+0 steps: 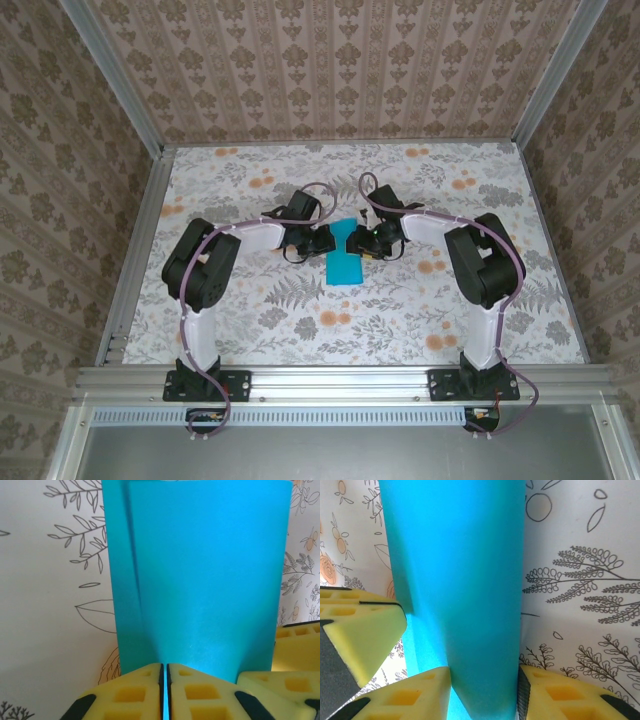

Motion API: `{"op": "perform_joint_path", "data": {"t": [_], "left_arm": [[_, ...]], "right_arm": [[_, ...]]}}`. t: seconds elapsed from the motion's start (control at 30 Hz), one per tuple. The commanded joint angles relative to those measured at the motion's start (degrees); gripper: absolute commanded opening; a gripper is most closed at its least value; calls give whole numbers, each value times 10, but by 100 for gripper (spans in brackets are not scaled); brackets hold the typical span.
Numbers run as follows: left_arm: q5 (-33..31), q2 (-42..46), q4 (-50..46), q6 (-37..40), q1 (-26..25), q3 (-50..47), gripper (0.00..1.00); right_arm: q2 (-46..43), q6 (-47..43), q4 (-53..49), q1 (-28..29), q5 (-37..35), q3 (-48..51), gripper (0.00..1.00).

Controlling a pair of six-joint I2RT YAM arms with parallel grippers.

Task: Fold a paper plane with a square sheet of paper (pick it up from the middle)
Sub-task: Fold the square sheet of paper in half at the center of the table.

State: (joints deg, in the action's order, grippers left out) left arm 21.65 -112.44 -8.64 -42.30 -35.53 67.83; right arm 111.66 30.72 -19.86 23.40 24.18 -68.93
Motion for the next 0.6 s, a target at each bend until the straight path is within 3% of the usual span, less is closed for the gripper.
{"op": "perform_joint_path", "data": {"t": [0.0,0.27,0.57], "left_arm": [[-9,40,-10,-4,8,-2,17],[-41,86,17,-29,20,-65,30],[-47,91,24,-34,20,-79,32]], "right_arm": [[10,24,0,-1,-15,2,39],[14,66,19,0,-28,10,40],[39,42,-30,3,-38,-19,44]]}}
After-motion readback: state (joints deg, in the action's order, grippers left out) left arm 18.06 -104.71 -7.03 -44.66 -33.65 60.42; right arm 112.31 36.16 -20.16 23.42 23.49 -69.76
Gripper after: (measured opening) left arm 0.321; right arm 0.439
